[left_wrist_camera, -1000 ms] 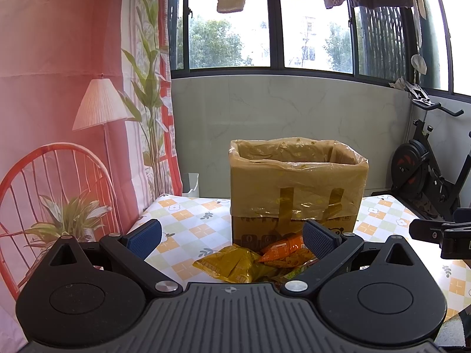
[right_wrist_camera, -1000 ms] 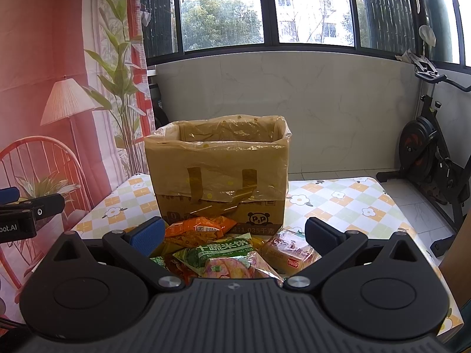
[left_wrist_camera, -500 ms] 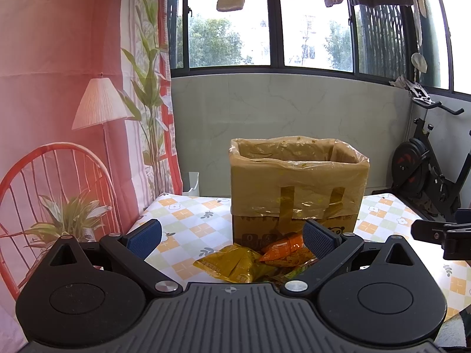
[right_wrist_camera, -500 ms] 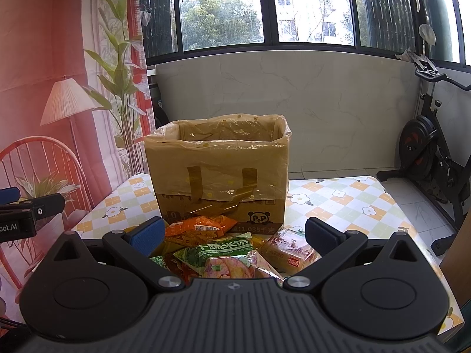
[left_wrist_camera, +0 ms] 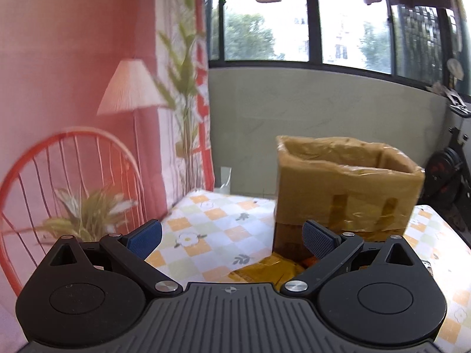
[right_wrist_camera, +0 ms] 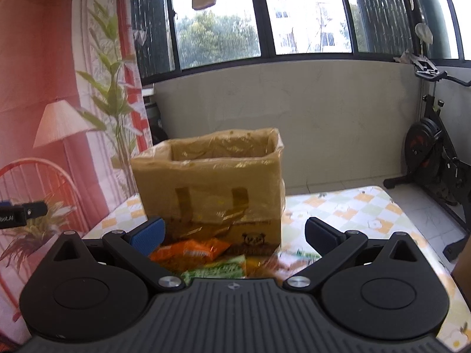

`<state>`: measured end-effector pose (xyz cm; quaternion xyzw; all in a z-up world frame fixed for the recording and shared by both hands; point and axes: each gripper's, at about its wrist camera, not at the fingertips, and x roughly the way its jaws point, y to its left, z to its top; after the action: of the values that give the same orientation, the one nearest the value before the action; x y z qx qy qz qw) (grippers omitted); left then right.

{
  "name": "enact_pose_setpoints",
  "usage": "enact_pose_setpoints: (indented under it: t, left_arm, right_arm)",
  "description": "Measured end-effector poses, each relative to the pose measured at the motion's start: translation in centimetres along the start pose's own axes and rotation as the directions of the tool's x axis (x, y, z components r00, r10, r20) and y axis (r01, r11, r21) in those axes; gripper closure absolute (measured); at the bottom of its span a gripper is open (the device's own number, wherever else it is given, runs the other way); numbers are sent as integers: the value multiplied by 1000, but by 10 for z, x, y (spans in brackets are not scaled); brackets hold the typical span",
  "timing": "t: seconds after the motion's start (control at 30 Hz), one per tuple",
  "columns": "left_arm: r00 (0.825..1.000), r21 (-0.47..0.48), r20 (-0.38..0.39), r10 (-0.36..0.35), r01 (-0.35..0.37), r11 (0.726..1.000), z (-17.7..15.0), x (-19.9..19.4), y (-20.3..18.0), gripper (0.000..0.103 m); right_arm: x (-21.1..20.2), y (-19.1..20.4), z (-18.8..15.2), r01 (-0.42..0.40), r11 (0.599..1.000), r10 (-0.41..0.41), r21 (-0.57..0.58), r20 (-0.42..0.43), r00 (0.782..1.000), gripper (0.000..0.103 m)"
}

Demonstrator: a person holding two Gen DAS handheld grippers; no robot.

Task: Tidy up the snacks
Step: 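Grasp the green cucumber cracker bag with the right tool while the left tool grasps the green-orange chip bag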

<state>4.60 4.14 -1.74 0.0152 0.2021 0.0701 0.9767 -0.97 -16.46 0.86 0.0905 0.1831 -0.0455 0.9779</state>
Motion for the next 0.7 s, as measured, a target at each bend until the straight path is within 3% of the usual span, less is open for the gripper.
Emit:
enact_pose_setpoints:
  t: [0.1, 0.2, 0.3, 0.43, 0.6, 0.7]
  left_arm:
    - [999, -12, -30, -24, 23, 1000, -9, 14, -1, 1]
    - [997, 25, -63, -39, 41, 999, -22, 29, -12, 4]
    - [993, 88, -103, -58, 67, 994, -34, 45, -27, 9]
    - [982, 99, -139, -125, 140, 985, -46, 62, -37, 9]
    - [964, 84, -197, -178, 197, 977, -61, 80, -41, 11]
    - [956, 80, -224, -189, 212, 974, -68, 85, -40, 12]
  right_arm:
    - [15, -5, -5, 36, 999, -36, 6, 64, 997, 0]
    - [36, -2, -14, 69, 997, -68, -29, 58, 996, 0]
    - [60, 4, -26, 50, 997, -50, -67, -2, 999, 0]
    - [89, 12, -44, -19, 992, 3, -126, -127, 992, 0]
    - [117, 21, -64, -105, 973, 51, -204, -256, 965, 0]
    - [128, 14, -68, -168, 973, 110, -160, -319, 941, 0]
